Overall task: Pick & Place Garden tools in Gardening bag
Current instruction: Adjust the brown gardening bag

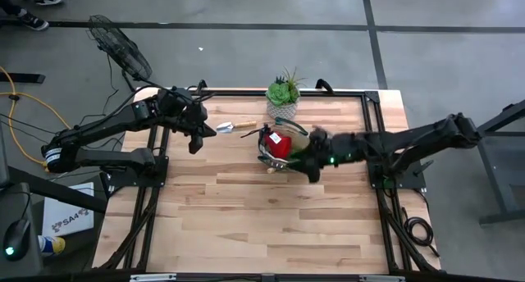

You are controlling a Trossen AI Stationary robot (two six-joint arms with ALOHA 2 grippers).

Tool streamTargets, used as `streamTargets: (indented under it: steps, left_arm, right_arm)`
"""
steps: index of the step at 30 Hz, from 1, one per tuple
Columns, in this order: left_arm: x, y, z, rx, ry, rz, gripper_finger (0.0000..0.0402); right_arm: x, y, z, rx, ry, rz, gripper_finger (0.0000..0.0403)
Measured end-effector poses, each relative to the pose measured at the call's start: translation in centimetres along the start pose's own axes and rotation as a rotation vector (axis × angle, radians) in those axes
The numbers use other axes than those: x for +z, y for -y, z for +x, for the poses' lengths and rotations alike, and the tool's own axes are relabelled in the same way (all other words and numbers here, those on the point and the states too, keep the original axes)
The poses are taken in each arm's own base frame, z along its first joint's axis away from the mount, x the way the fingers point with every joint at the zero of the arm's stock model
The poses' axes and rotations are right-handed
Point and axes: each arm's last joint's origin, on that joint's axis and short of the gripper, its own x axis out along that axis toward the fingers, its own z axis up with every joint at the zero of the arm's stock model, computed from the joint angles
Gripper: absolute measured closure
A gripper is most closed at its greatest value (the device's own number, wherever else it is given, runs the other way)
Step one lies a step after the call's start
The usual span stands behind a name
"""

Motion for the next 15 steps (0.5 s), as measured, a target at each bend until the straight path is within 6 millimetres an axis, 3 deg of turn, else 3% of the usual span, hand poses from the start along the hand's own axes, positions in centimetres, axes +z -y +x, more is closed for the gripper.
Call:
streamTargets:
  steps: [9, 15]
  left_arm:
    - [-0.7, 0.1, 0.0, -0.051, -0.065, 0.057, 0.0402]
    - [-0.9, 0.2, -0.1, -0.056, -0.083, 0.090, 0.0402]
  right_arm:
    - [-4.2, -1.2, 2.3, -0.092, -0.056, -0.184, 0.0156]
    - [-2.3, -2.6, 3.8, -0.224, -0.142, -0.294, 0.0156]
